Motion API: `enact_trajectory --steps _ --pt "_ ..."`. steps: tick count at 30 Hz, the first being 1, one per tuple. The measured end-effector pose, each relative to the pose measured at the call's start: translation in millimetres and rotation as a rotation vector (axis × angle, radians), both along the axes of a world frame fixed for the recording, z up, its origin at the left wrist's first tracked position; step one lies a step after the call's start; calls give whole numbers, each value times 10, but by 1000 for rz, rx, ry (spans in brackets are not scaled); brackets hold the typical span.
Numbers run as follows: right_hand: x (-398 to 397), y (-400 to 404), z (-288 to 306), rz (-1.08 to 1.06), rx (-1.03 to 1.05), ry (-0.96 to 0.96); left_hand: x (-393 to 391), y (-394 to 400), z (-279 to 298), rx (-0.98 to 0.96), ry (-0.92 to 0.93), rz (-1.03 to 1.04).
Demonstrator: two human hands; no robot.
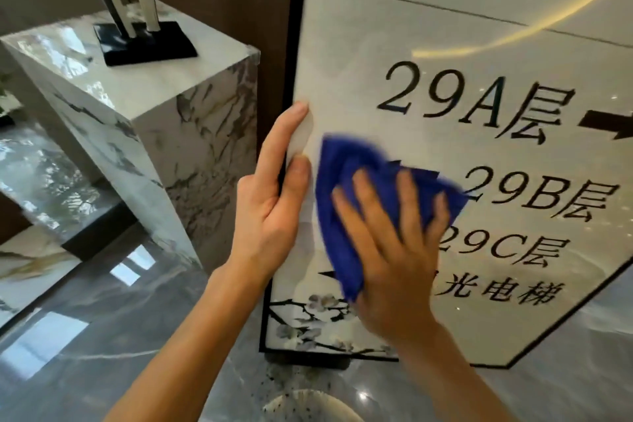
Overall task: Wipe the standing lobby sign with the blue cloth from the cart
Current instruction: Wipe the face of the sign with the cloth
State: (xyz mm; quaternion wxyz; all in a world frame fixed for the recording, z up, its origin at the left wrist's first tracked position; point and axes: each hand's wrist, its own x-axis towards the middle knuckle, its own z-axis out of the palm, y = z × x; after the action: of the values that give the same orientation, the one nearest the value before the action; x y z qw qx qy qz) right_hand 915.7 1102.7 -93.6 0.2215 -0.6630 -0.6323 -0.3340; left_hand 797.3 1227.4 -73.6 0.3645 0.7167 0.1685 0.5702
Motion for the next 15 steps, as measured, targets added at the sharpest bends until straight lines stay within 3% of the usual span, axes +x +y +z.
enact_trajectory --steps 3,7,15 --pt "43 -286 -402 99 -185 -108 -12 -9 56 -18 -7 -27" --pt "218 -409 -376 130 -235 -116 -6 -9 49 11 -20 -50" --pt "727 -626 6 9 51 207 -156 -270 -363 -119 48 -49"
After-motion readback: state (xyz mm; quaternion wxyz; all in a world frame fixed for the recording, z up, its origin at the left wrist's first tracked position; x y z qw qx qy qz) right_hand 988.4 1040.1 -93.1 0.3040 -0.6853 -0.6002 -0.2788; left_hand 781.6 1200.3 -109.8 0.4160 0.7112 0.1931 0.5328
